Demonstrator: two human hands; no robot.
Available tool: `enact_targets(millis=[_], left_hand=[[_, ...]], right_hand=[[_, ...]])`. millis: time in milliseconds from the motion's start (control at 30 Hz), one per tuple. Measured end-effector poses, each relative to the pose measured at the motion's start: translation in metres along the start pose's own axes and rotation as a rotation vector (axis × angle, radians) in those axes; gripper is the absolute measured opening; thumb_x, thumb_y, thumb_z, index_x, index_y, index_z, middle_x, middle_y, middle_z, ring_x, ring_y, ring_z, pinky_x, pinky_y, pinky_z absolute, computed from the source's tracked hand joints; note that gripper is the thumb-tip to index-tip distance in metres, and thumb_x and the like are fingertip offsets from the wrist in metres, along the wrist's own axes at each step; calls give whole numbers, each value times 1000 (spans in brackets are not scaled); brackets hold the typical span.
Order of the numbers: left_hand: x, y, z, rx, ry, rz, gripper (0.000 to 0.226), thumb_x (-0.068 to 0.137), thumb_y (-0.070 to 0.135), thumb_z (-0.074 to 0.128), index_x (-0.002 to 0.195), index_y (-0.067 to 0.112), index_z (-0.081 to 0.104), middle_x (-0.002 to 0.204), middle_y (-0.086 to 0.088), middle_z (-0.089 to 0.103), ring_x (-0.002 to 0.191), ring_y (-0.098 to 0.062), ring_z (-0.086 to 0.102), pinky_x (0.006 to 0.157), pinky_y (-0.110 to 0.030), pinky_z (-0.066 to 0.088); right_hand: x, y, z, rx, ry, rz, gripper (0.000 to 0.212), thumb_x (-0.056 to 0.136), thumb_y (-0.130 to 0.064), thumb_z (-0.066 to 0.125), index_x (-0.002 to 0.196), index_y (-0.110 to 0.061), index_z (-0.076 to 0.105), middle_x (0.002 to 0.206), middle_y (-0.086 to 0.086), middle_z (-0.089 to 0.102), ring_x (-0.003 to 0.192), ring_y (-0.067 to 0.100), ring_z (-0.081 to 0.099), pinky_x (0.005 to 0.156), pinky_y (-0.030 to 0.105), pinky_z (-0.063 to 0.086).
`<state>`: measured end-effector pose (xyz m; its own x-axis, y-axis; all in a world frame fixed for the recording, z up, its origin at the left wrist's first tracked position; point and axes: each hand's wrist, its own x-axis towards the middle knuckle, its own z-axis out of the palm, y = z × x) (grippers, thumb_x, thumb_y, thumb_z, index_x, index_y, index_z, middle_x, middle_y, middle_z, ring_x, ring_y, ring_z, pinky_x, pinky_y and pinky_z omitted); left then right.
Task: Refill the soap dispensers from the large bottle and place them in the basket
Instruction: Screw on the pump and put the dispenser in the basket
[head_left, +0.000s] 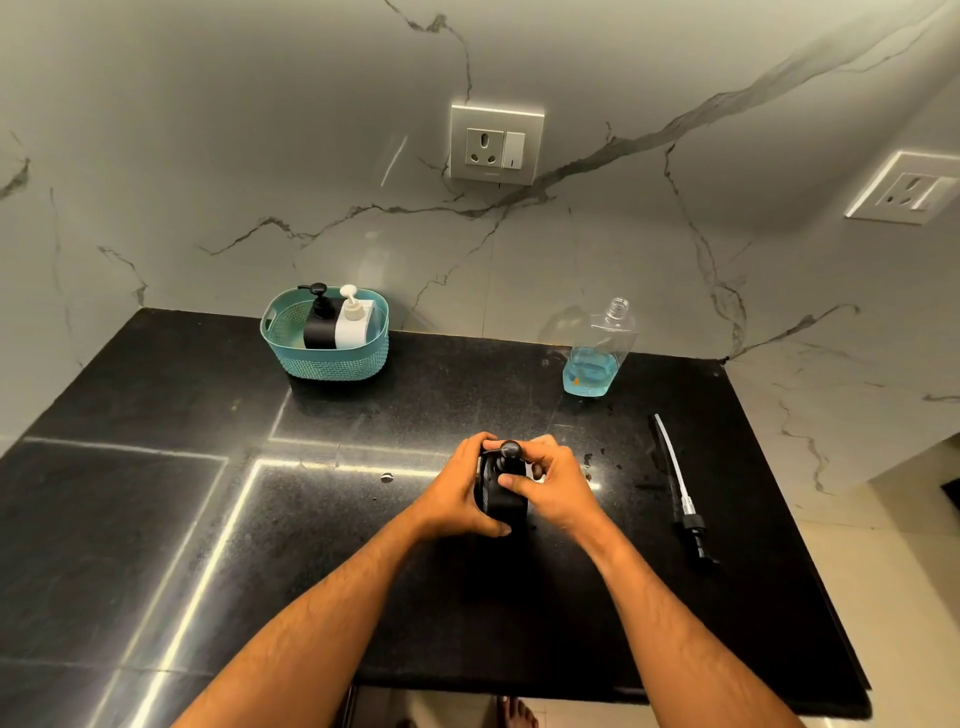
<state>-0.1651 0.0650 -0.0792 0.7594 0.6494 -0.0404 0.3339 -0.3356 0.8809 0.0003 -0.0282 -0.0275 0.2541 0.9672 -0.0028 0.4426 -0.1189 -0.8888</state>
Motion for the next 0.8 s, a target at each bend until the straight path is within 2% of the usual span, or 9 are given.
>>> enact_targets(millis=[67,267,333,467,633,700,800], left_hand=[[0,1,0,5,6,-5,104,57,28,97,143,29,38,142,6,44,133,-4,46,109,-26,47],[-1,1,4,19,60,10,100,54,29,96,138,30,42,136,5,49,127,-10,53,103,-42,54],[0,-1,5,26,75,20,97,55,27,97,136,29,44,134,5,50,126,-12,54,101,-45,54],[-1,-2,7,47,102,31,97,56,31,96,137,31,43,133,6,51,125,-13,55,103,-45,53],[-1,0,8,59,105,28,92,59,31,95,135,31,43,131,6,50,123,-10,55,103,-42,52],[-1,1,8,53,100,21,93,59,30,96,136,30,43,132,7,50,124,-8,53,104,-40,52],[-1,0,6,46,76,0,103,55,30,98,141,28,41,137,6,49,128,-8,51,107,-36,50]], right_hand=[[1,-3,-1,6,38,-23,45,73,1,86,111,-22,79,88,0,59,83,-8,56,77,12,43],[-9,-1,30,95,355,57,49,65,-1,91,99,-34,79,83,-2,67,80,7,69,74,19,54],[-11,0,40,97,441,81,46,64,-3,92,100,-29,81,81,-3,68,79,14,69,72,23,56],[-13,-2,52,87,544,91,41,63,-3,93,99,-19,82,80,-2,68,76,12,66,68,20,52],[-14,-2,56,73,575,77,40,64,-3,92,100,-19,82,82,-2,71,76,6,63,70,21,52],[-15,1,52,75,537,55,40,68,-6,91,103,-23,80,86,-1,70,79,6,64,73,24,55],[-17,4,41,92,433,26,52,69,-9,92,113,-32,75,99,0,63,92,9,66,83,17,52]])
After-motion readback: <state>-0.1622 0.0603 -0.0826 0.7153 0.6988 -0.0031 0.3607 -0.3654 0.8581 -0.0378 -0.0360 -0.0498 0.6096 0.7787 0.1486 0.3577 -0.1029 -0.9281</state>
